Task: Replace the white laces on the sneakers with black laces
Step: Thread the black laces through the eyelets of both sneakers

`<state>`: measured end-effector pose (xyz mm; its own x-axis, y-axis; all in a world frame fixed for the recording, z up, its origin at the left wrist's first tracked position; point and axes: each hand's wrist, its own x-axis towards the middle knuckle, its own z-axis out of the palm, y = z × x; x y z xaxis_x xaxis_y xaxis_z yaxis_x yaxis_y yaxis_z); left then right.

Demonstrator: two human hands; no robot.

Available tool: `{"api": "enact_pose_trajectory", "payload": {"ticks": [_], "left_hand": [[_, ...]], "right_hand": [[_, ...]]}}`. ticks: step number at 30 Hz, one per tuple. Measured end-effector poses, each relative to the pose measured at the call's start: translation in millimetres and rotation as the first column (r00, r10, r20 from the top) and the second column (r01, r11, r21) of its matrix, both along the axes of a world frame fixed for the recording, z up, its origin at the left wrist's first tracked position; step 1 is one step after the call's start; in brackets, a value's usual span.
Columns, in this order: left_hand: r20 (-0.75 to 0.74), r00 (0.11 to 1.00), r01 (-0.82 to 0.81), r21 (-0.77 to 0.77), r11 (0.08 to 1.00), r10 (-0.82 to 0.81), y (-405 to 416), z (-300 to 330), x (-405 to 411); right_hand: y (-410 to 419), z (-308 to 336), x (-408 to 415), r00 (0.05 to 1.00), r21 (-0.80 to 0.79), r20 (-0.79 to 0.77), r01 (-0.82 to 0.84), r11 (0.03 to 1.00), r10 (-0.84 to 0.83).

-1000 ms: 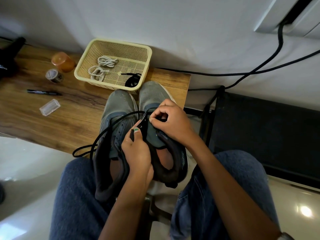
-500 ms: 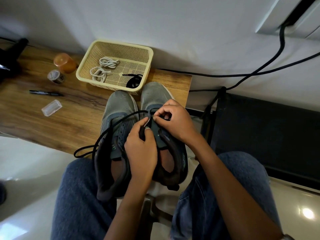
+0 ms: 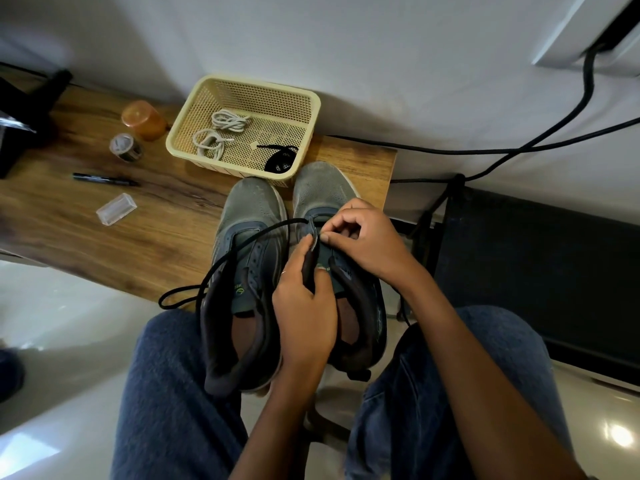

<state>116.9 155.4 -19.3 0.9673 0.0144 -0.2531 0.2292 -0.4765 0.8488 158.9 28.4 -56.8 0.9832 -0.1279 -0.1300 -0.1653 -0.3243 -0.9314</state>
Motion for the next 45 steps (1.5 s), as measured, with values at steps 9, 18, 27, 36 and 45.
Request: {"api": "enact_pose_trajectory", "payload": {"ticks": [9, 18, 27, 36, 45], "left_hand": [[-0.028, 0.986, 0.163, 0.056, 0.985, -0.162, 0, -6, -4], [-0.094, 0.988, -0.140, -0.192, 0.971, 0.123, 5, 7, 15], [0.110, 0.994, -0.004, 0.204, 0.979, -0.019, 8, 4, 41], [0.117, 0.993, -0.023, 0.203, 0.979, -0.001, 9, 4, 47], [0.101, 0.994, 0.010, 0.184, 0.983, -0.029, 7, 10, 48]], "right_hand": [[10, -1, 1, 0.997, -0.006, -0.011, 0.074, 0.997, -0.074], [10, 1, -2, 0.995, 0.031, -0.017, 0.101, 0.994, -0.100], [18, -1, -5, 0.987, 0.067, 0.036, 0.157, 0.985, -0.159], [19, 11, -17, 0.929, -0.226, 0.236, 0.337, 0.914, -0.284], [56, 43, -81, 0.971, -0.438, -0.077, 0.172, 0.882, -0.228]]}}
